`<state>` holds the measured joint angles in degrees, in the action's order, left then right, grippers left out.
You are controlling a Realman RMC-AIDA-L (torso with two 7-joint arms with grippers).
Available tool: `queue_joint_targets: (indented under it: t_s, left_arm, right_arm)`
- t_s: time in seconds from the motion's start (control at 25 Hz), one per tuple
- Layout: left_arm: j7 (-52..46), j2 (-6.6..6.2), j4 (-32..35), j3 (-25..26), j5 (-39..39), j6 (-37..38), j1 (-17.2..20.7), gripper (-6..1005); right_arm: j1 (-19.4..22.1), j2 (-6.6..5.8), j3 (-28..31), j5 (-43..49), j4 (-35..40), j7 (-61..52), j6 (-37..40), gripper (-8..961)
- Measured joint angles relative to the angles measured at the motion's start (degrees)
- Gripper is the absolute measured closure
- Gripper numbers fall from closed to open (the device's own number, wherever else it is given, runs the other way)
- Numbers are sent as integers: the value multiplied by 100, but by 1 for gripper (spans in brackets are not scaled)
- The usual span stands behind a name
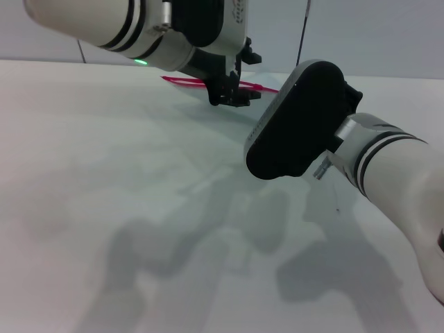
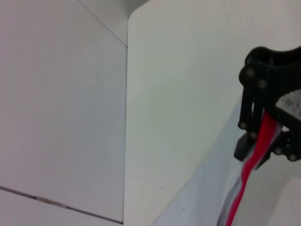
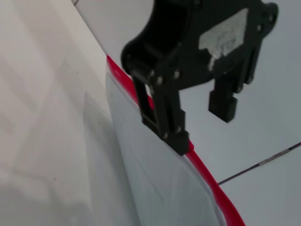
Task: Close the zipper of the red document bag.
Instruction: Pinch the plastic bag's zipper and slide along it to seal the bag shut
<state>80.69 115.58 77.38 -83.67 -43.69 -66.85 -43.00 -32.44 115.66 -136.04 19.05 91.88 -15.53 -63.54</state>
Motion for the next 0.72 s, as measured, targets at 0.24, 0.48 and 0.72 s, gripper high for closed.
queue_joint_targets:
  t_s: [0.24, 0.48, 0.72]
  left_arm:
    - [0, 33, -2, 0, 6, 6, -16, 468]
    - [0, 35, -53, 0, 6, 28, -16, 468]
    - [47, 35, -314, 0, 7, 221, -74, 466]
  right_arm:
    - [-8, 0, 6, -5, -4, 11, 0, 901]
    - [-8, 0, 8, 7, 16, 14, 0, 901]
    - [-4, 0, 8, 20, 44, 15, 0, 901]
